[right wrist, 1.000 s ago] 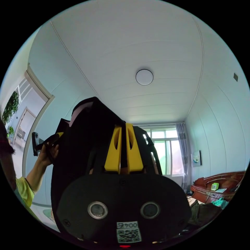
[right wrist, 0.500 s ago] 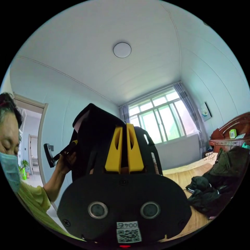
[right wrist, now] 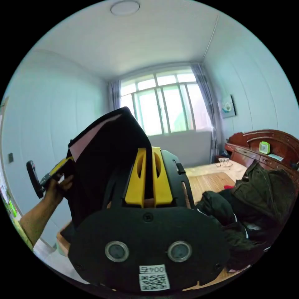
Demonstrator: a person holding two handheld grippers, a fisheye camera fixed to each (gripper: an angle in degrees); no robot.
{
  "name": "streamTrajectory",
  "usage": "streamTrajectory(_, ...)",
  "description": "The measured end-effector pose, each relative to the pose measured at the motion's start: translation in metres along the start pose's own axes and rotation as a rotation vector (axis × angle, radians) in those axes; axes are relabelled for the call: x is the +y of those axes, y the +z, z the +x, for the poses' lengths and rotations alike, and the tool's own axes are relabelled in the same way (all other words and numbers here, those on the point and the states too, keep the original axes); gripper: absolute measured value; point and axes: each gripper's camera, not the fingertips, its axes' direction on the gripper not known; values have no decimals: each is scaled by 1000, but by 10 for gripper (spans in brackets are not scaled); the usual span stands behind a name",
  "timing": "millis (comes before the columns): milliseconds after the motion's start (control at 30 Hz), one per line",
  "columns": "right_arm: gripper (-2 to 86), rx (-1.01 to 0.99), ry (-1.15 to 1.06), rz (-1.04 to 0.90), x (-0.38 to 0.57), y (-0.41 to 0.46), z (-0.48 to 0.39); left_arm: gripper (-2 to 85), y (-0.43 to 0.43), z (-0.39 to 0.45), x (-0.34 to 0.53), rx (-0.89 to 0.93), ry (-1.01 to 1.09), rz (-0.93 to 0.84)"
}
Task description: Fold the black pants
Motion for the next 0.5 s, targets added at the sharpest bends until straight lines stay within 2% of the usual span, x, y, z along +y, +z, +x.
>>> streamTrajectory(67,46,114,-17,-239,41,102,34,10,63,-24,41,30,-155,-129)
streamTrajectory(133,30,153,4,-285,88,132,56,11,100,-44,102,24,-259,-187)
streamTrajectory(200,20,141,6,-241,135,127,71,11,105,-47,146,59,-239,-200)
streamTrajectory(300,4,105,-47,-323,221,110,80,11,91,-45,226,139,-148,-311)
streamTrajectory(367,-3,133,-129,-423,300,81,70,11,66,-38,278,130,-86,-395)
streamTrajectory(500,-7,233,-237,-665,425,26,41,9,-29,-2,406,72,49,-681)
